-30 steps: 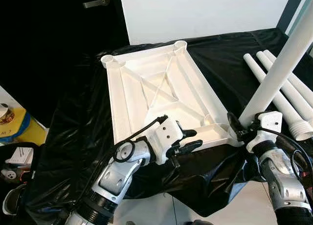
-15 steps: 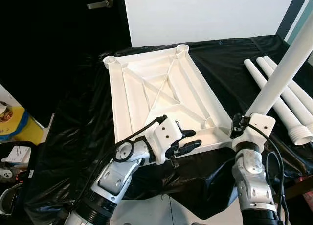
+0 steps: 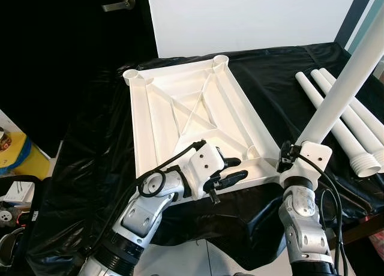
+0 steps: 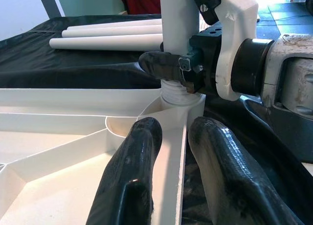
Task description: Building children table
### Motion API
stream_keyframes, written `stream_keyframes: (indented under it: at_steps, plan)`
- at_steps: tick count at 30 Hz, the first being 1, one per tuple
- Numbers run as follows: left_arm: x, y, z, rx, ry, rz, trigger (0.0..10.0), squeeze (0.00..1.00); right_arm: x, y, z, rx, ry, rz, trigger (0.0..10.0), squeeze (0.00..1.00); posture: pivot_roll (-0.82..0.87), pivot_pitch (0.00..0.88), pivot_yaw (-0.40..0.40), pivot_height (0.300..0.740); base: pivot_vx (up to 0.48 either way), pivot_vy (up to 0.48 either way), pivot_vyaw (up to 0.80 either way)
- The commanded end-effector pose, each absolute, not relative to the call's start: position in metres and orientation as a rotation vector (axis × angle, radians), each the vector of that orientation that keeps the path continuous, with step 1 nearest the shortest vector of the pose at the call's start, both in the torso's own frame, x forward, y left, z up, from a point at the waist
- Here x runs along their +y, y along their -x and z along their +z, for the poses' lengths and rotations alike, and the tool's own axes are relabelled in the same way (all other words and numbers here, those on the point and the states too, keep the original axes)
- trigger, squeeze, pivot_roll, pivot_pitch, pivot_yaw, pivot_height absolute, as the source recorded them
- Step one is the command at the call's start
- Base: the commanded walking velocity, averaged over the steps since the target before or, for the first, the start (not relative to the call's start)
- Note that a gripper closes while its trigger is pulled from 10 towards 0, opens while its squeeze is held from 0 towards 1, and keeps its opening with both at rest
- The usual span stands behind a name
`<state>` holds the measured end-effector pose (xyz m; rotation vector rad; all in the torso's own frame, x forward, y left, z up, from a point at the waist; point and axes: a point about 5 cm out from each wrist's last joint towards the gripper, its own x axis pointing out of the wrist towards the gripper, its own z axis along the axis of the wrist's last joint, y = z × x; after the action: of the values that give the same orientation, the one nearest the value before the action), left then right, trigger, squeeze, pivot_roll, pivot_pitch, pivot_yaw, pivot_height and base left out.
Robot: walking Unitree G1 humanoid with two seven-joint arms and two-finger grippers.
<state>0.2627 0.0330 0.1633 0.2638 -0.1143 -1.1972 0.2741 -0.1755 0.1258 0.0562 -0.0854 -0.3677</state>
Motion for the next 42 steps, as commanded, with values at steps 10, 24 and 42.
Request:
stream_keyframes:
  at_steps: [10, 24, 42]
  plan:
    - [0.032, -0.261, 0.160, -0.109, -0.265, -1.208, 10.0, 0.00, -0.163, -0.270, 0.112, -0.024, -0.089, -0.278, 10.0, 1.00, -0.18, 0.086, 0.041, 0.740, 0.000, 0.000, 0.00]
    - [0.034, -0.264, 0.161, -0.114, -0.269, -1.191, 10.0, 0.00, -0.186, -0.272, 0.130, -0.122, -0.054, -0.043, 10.0, 0.98, -0.18, 0.095, 0.056, 0.740, 0.000, 0.000, 0.00]
    - [0.034, -0.270, 0.166, -0.138, -0.281, -1.179, 10.0, 0.00, -0.203, -0.277, 0.138, -0.127, 0.088, 0.309, 10.0, 0.00, -0.19, 0.080, 0.061, 0.740, 0.000, 0.000, 0.00]
